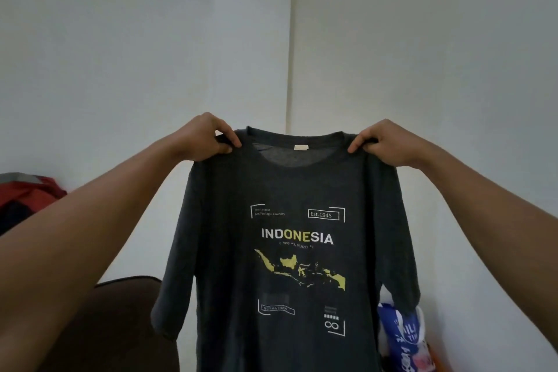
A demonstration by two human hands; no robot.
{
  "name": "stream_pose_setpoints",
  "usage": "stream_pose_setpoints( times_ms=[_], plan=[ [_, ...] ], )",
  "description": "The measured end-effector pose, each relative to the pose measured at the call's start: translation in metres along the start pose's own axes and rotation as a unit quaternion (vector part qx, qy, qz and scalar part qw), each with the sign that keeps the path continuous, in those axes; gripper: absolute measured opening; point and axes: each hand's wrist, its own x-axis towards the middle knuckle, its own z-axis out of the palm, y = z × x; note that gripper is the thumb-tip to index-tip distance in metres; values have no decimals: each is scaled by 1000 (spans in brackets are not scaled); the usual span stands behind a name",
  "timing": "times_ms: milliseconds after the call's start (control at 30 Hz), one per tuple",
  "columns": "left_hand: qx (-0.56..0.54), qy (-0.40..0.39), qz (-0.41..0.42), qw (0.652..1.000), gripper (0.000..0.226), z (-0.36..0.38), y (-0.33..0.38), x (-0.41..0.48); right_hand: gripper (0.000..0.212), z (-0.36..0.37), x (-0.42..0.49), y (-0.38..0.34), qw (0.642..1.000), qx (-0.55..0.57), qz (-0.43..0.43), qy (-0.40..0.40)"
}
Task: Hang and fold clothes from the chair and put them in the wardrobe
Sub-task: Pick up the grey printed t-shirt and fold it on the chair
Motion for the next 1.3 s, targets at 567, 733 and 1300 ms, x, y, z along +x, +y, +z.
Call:
stream_pose_setpoints(
  times_ms=[567, 733, 1300],
  plan=[
    [-329, 64, -169, 927, 15, 76, 68, 0, 45, 34, -11, -20, 847, 453, 278, 8],
    [-329, 168, -89, 925, 24, 82, 76, 2, 31, 38, -12, -22, 852, 450, 227, 141],
    [-490, 189, 5, 851, 47, 63, 98, 9, 37, 18, -11, -18, 760, 588, 83, 262]
  ],
)
